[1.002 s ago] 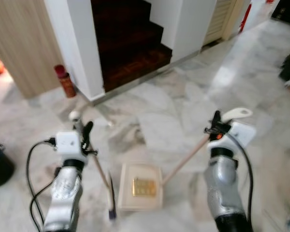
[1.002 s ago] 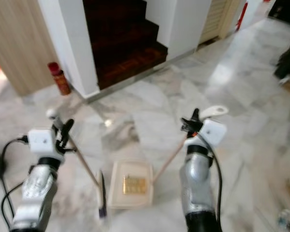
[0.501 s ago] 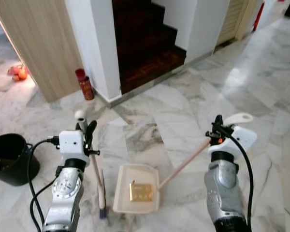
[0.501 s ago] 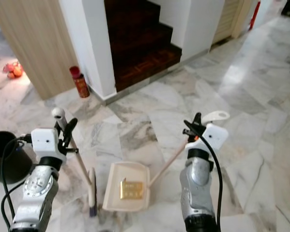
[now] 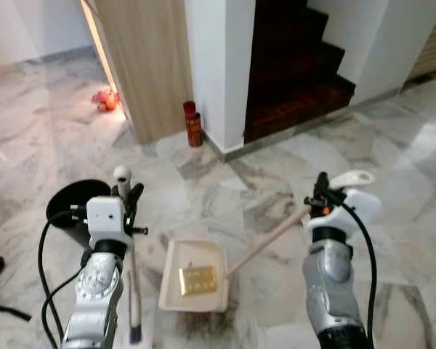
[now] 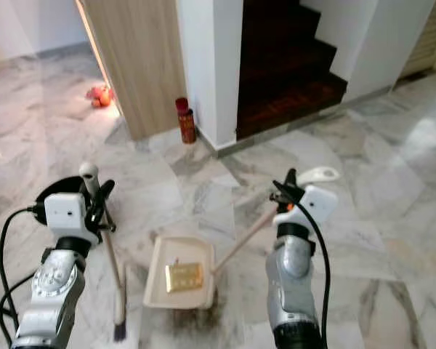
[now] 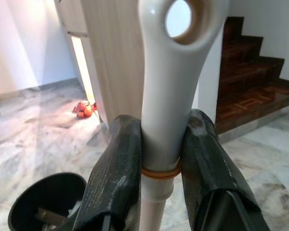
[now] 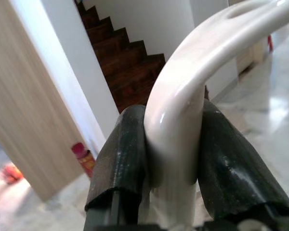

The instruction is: Sweep floor

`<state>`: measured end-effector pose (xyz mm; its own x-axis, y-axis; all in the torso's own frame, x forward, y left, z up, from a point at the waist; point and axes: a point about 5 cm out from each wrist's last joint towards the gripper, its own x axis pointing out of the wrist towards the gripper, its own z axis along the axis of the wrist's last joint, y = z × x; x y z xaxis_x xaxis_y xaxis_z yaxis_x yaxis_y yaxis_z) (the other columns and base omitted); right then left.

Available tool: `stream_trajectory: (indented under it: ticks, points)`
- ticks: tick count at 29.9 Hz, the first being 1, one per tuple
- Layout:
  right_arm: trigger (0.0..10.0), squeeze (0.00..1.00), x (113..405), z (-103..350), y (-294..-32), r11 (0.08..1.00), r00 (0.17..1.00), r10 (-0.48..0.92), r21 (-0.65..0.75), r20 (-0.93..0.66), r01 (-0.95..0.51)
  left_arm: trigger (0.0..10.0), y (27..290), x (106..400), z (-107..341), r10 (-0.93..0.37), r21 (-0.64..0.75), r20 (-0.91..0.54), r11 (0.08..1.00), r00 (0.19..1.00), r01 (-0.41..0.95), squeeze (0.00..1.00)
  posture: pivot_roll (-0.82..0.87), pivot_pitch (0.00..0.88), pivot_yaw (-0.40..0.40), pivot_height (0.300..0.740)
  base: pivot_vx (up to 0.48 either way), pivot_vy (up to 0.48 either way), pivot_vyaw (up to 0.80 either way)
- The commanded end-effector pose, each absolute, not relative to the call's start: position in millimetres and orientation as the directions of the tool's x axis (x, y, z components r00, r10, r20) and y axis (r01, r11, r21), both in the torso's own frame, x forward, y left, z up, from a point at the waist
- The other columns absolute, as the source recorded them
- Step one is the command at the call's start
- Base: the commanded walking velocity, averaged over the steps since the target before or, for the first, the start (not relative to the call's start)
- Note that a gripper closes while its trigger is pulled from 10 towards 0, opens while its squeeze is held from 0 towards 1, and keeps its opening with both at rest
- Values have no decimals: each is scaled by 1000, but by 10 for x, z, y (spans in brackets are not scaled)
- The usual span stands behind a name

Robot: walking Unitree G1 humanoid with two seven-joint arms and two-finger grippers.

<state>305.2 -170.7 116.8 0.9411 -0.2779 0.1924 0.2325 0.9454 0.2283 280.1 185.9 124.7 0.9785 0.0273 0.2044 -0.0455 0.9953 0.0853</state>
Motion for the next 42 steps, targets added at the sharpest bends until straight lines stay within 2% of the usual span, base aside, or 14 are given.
stream_trajectory:
  ticks: [1,12,42]
  points:
    - [10000,0,3079,1267,-1656,949,936,-266,236,232,211,10000,1870,2806,1313,32,78,234,996,972,-51,0,49,67,-22,740,0,326,0]
    - [10000,0,3082,1235,-1625,940,943,-262,276,206,200,10000,1880,2799,1314,35,79,234,995,972,-54,0,53,69,-23,740,0,325,0]
    - [10000,0,3079,1248,-1601,948,947,-240,260,213,182,10000,1893,2784,1320,37,82,230,995,972,-57,0,58,76,-21,740,0,324,0]
